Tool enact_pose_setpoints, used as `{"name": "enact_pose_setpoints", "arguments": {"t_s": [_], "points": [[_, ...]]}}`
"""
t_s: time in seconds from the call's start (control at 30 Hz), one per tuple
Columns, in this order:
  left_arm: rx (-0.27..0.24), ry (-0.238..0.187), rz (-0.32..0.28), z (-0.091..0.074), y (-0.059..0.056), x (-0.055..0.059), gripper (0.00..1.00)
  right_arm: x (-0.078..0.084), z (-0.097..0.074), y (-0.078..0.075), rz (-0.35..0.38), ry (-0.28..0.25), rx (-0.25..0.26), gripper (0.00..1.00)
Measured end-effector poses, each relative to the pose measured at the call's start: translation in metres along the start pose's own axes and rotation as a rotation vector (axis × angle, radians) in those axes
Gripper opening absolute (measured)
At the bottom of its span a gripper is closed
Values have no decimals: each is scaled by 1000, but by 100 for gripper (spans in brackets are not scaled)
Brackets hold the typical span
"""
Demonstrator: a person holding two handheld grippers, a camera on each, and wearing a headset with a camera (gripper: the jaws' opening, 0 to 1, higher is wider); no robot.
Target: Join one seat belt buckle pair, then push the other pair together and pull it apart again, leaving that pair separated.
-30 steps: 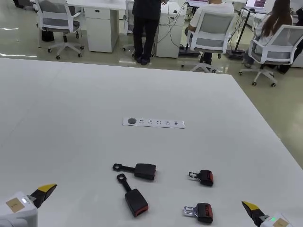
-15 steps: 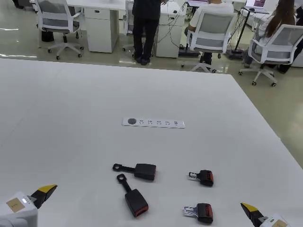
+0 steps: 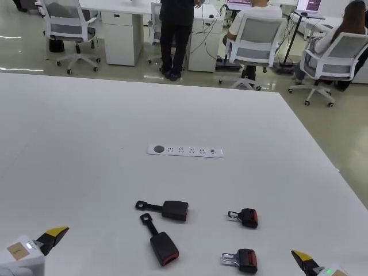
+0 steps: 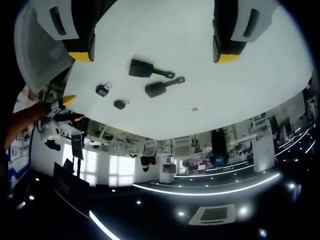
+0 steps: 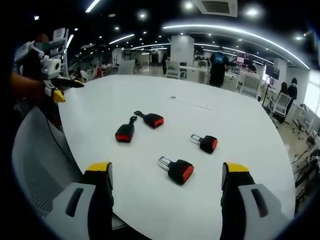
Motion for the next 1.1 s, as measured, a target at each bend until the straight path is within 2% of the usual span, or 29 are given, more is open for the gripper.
{"name": "enact_pose_setpoints", "arguments": {"t_s": [0.5, 0.83, 1.1], "points": [[15, 7, -6, 1, -1, 2, 100, 5, 2, 3, 2, 8, -11, 90], [13, 4, -14, -1, -4, 0, 100, 6, 3, 4, 4, 5, -9, 90], [25, 13, -15, 4, -2, 4, 100, 8, 0, 4, -8, 18, -10, 89]]}}
Point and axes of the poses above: the centre of the closed fingertips' face, and the gripper's own axes: z roughly forward along the fingers, y roughly to its left, x roughly out of its underside, the point moved 4 cm from there along -z, roughly backward along the fingers, and after that the axes turned 6 degrees about x, right-handed, at the moved point
